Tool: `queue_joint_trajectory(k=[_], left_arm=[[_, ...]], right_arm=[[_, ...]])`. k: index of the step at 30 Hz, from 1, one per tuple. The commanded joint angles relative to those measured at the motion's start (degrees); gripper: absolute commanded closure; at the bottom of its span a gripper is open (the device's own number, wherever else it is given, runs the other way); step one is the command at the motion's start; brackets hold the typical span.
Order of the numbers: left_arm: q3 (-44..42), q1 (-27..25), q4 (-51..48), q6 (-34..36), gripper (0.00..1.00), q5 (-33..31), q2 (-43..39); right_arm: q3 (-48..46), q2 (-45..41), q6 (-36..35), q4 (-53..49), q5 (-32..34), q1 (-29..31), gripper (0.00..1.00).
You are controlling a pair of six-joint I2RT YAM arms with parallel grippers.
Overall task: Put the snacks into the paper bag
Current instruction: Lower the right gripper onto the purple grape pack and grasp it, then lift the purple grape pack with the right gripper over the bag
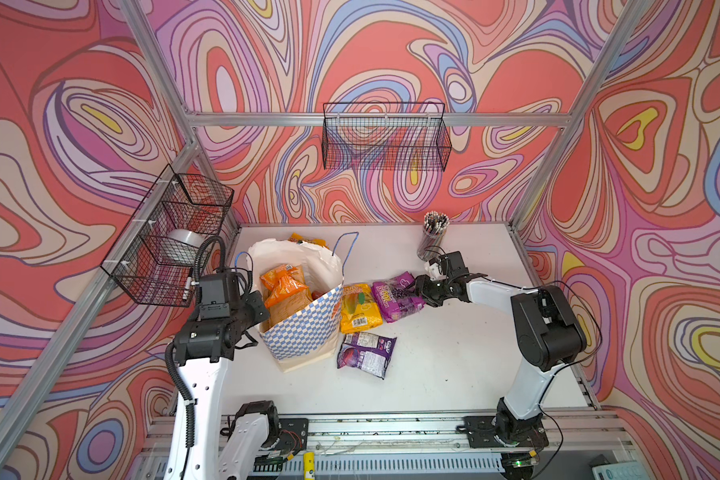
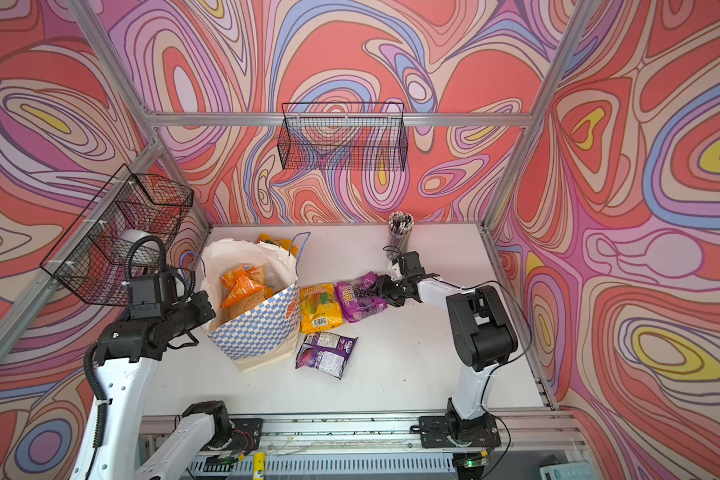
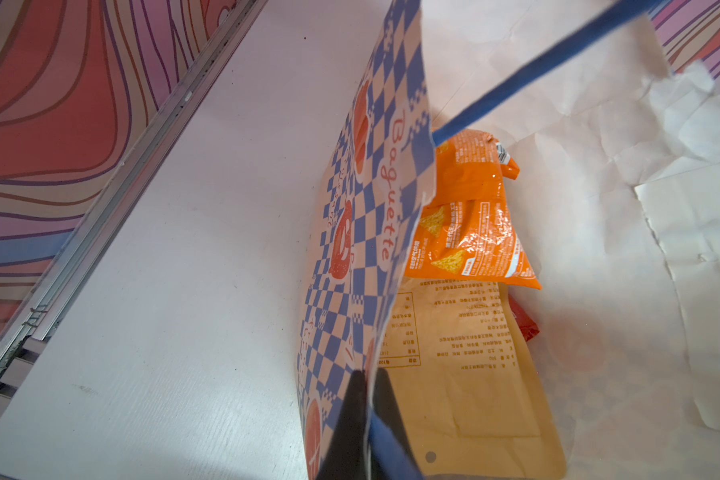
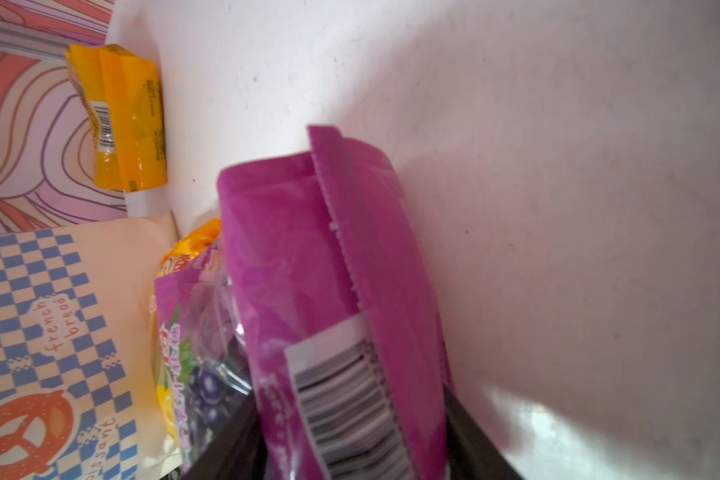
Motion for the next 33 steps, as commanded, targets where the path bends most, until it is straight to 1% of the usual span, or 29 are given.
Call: queue_joint_trajectory(k=[1, 4, 6, 9, 13, 16, 20, 23, 29, 33], left_arm=[[-0.3, -0.2, -1.8, -0.1, 1.00, 0.3, -0.5], [-0.1, -0.2, -1.8, -0.1, 1.00, 0.4, -0.7], [-0.2, -0.2, -1.7, -0.2, 1.00, 0.8, -0.7], [-0.1, -0.2, -1.6, -0.3, 1.00, 1.4, -0.7], [0.1, -0.2, -1.9, -0.3, 1.00, 1.5, -0.9], [0.5, -0.2, -2.1, -0.4, 1.00, 1.7, -1.2], [0.8, -0.2, -2.3, -0.4, 1.00, 2.1, -1.4], [0.8, -0.3, -2.3, -0.4, 1.00, 2.5, -1.3], [1.0, -0.2, -2.5, -0.4, 1.00, 2.7, -1.1], [1.4, -0.2, -2.9, -0.4, 1.00, 2.1, -1.6]], right_arm=[[-1.7, -2.0, 0.9, -2.3, -0.7, 0.8, 0.60], [-1.6, -5.3, 0.9, -3.2, -0.4, 0.8, 0.76], [-1.5, -6.7, 1.5, -3.6, -0.4, 0.8, 0.84], [-1.0, -8.9, 2.2, -4.5, -0.7, 0.8, 0.92], [1.7, -13.6, 0.9, -8.9, 2.5, 0.8, 1.00], [4.6, -18.0, -0.3, -12.2, 5.4, 0.8, 1.00], [8.7, -24.1, -2.0, -13.3, 5.7, 1.1, 1.00], [13.5, -27.3, -4.0, -14.9, 7.4, 2.3, 1.00], [24.5, -28.4, -7.2, -16.5, 10.2, 6.2, 1.00], [31.5, -26.8, -8.3, -14.2, 10.4, 9.4, 1.00]])
